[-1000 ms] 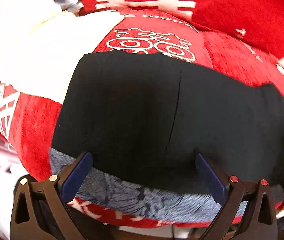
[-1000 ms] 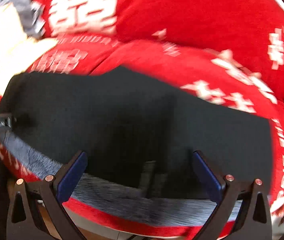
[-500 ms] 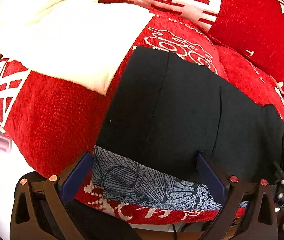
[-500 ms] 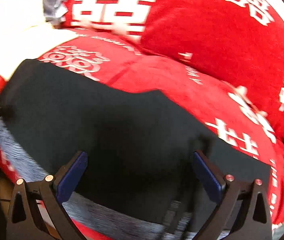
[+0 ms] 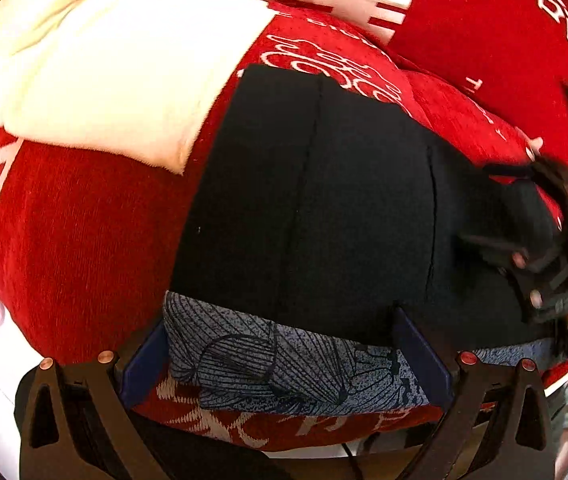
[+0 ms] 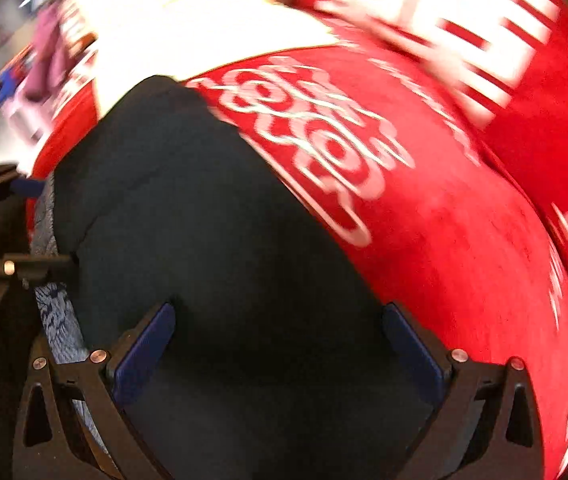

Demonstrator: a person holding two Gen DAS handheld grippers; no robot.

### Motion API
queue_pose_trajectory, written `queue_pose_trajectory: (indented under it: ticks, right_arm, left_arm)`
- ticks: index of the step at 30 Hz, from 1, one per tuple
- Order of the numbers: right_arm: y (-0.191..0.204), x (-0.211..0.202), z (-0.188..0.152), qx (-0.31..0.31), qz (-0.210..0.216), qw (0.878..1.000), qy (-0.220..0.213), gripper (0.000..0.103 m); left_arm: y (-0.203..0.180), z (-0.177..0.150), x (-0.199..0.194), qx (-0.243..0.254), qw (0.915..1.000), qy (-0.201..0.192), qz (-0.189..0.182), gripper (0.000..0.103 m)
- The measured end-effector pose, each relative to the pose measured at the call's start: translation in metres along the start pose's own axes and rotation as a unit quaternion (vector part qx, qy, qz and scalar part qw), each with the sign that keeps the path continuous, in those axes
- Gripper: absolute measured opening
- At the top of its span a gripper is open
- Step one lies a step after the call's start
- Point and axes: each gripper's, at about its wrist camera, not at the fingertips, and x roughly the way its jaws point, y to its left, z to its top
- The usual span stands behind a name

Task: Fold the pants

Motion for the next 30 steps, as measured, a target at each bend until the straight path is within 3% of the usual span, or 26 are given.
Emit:
queue_pose_trajectory:
  ticks: [5, 8, 10, 12, 14, 15, 20, 21, 25, 27, 29, 30]
  right_arm:
    - [0.001, 0.024, 0.042, -0.059, 0.145, 0.987, 0.043, 0.103]
    - [0.011, 0.034, 0.054, -0.091, 0.175, 0.979, 0.057, 0.1]
    - [0.018, 0.028, 0.059, -0.107, 0.196, 0.973, 0.056, 0.079]
    - [0.025, 0.015, 0.059, -0.12, 0.18, 0.975, 0.056, 0.051]
    - [0.035, -0.001, 0.052, -0.152, 0.153, 0.976, 0.041, 0.031]
    - [0.04, -0.009, 0.049, -0.157, 0.15, 0.976, 0.033, 0.027]
    - [0.067, -0.049, 0.039, -0.198, 0.136, 0.971, -0.014, 0.019]
    - [0.07, -0.055, 0.036, -0.203, 0.127, 0.971, -0.02, 0.019]
    - [0.061, -0.054, 0.029, -0.191, 0.117, 0.974, -0.022, 0.019]
    - [0.053, -0.041, 0.032, -0.174, 0.109, 0.979, -0.008, 0.019]
    - [0.046, -0.025, 0.037, -0.143, 0.102, 0.985, 0.007, 0.023]
    - [0.043, -0.021, 0.04, -0.131, 0.1, 0.986, 0.013, 0.03]
  left_arm:
    - [0.003, 0.001, -0.001, 0.003, 0.9999, -0.001, -0.013, 0.103]
    - [0.004, 0.004, -0.001, 0.012, 0.9997, 0.002, -0.02, 0.103]
    - [0.006, 0.009, 0.0, 0.019, 0.9993, 0.002, -0.033, 0.103]
    - [0.011, 0.011, -0.004, 0.026, 0.9983, 0.001, -0.053, 0.103]
    - [0.015, 0.015, -0.008, 0.042, 0.9961, -0.003, -0.078, 0.103]
    - [0.016, 0.019, -0.009, 0.059, 0.9939, -0.003, -0.094, 0.103]
    - [0.015, 0.033, -0.007, 0.111, 0.984, 0.0, -0.139, 0.103]
    - [0.016, 0.036, -0.007, 0.117, 0.9798, 0.0, -0.163, 0.103]
    - [0.006, 0.044, -0.004, 0.12, 0.9701, 0.007, -0.211, 0.103]
    - [-0.005, 0.043, -0.001, 0.136, 0.9719, 0.015, -0.192, 0.102]
    - [-0.014, 0.039, 0.0, 0.16, 0.978, 0.017, -0.133, 0.086]
    - [-0.014, 0.038, -0.003, 0.164, 0.9791, 0.015, -0.12, 0.075]
